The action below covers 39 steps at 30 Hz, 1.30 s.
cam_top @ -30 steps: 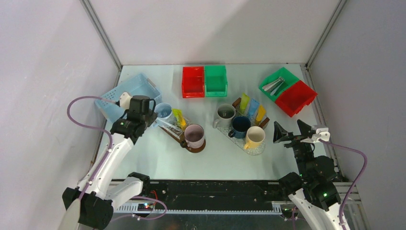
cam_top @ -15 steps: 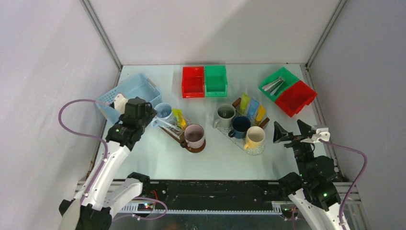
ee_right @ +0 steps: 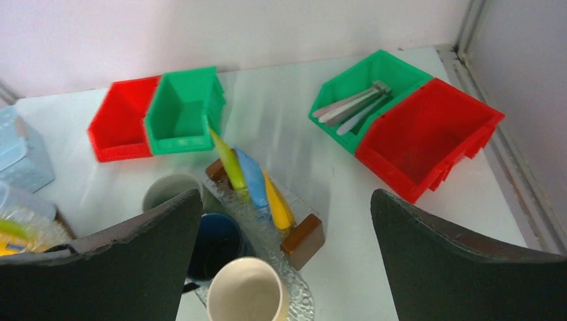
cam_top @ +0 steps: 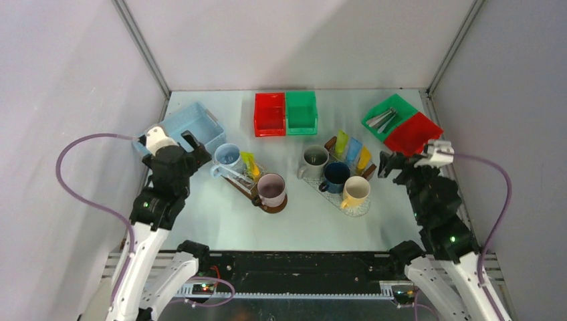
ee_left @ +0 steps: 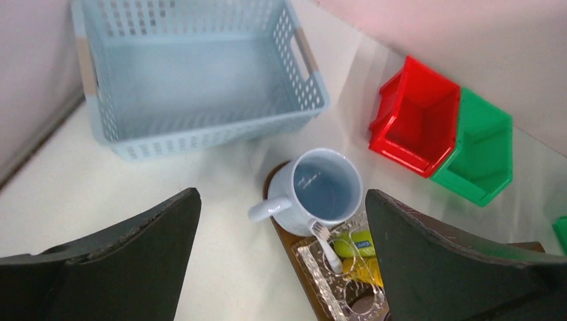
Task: Prepare toiletry sets of a toothbrush and toothpaste on the tray
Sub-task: Adjust the toothbrush in the toothpaste holder, then pick up the toothbrush from the storage box.
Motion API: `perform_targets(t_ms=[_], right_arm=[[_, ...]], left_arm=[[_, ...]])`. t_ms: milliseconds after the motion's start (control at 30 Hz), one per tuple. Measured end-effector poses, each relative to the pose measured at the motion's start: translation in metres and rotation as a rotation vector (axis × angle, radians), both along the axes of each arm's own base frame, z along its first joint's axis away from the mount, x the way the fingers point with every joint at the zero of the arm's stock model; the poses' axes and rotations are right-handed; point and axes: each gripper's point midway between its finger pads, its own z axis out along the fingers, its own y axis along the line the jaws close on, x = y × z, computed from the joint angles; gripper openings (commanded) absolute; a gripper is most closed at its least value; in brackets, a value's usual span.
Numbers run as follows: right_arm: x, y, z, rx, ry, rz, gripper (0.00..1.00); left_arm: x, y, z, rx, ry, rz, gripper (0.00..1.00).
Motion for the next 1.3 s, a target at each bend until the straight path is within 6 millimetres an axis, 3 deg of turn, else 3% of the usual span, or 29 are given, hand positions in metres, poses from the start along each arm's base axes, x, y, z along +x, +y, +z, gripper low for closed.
perform_targets(t_ms=[133,333,533,800,1133,1200,1300], right_arm=[[0.03,-0.006,0.006,0.02,0.102,-0.073,0.99],[0.083,-0.025,-0.005,0.118,0.253,-0.165,0.95],[0.138,-0.04,-0.054,0.223,0.441,-0.265,0.85],[0.188,-0.05,-0.108,0.366,0.592,-0.399,0.78],[0.226,-0.052,-0.18,0.433,0.725,-0.519,0.61],[0.23,-0.053,-0.191,0.437,0.743,-0.534,0.53],[0.236,-0.054,-0.204,0.445,0.761,-0.556,0.49]], left_arm=[[-0.008,0.008,0.029,0.089,-0.108,-0.033,1.0],[-0.016,0.014,0.049,0.182,-0.223,-0.059,1.0],[-0.013,0.016,0.035,0.249,-0.219,-0.073,1.0],[-0.022,0.021,0.03,0.289,-0.264,-0.063,1.0],[-0.024,0.024,0.021,0.313,-0.264,-0.047,1.0],[-0.024,0.024,0.022,0.312,-0.266,-0.046,1.0],[-0.024,0.024,0.022,0.312,-0.267,-0.046,1.0]])
